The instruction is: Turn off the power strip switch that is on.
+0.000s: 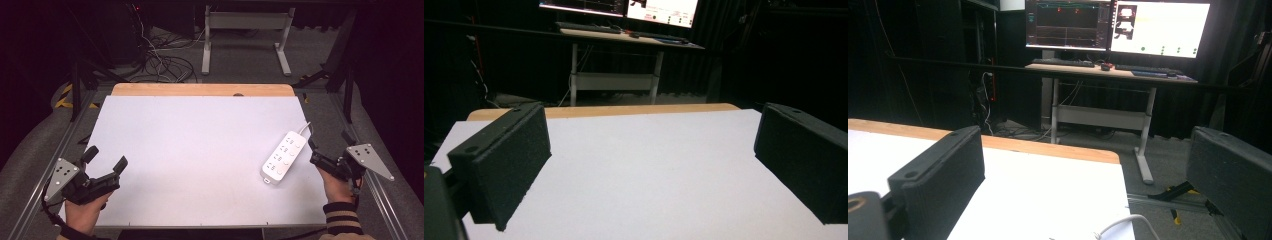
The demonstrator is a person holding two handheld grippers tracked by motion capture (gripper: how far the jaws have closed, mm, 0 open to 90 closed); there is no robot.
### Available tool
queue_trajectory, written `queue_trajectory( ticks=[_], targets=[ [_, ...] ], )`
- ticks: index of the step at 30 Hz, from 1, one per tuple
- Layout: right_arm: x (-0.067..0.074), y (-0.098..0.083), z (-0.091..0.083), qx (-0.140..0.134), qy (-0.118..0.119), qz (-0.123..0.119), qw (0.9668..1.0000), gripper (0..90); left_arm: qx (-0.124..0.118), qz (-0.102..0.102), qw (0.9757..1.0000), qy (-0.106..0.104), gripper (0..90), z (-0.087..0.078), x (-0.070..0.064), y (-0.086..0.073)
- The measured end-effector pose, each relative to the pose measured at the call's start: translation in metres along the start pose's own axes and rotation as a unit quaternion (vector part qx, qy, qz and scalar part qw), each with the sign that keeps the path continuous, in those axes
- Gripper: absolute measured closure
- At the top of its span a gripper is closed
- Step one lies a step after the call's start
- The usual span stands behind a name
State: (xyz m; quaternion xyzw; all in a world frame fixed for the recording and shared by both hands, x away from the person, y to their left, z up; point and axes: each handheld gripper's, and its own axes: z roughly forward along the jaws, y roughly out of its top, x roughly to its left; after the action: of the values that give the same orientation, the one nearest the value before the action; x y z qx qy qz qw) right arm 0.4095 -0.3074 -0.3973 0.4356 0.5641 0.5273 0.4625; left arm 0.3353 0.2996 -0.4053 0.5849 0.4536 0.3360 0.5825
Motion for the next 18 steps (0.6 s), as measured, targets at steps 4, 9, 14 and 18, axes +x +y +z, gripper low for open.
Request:
queue_trajectory(
  ticks=[4, 9, 14, 18],
  targets=[
    [0.0002, -0.0006, 0.0009, 0.006, 0.003, -0.003, 1.0000, 2.9, 0.001, 0.000, 1.0000, 0.000, 2.1, 0.0002, 0.0001, -0.0003],
    [0.0017, -0.0008, 0.0018, 0.010, 0.007, -0.006, 0.9999, 3.1, 0.000, -0.001, 1.0000, -0.001, 2.1, 0.0010, 0.0000, -0.0002],
    [0.0017, -0.0026, 0.0018, 0.018, 0.008, -0.008, 0.9998, 3.1, 0.001, -0.001, 1.0000, -0.003, 2.1, 0.0023, -0.0007, 0.0001],
    [0.0006, -0.0035, 0.0018, 0.023, 0.007, -0.009, 0.9997, 3.1, 0.006, 0.003, 1.0000, -0.005, 2.1, 0.0034, -0.0022, -0.0009]
  ],
)
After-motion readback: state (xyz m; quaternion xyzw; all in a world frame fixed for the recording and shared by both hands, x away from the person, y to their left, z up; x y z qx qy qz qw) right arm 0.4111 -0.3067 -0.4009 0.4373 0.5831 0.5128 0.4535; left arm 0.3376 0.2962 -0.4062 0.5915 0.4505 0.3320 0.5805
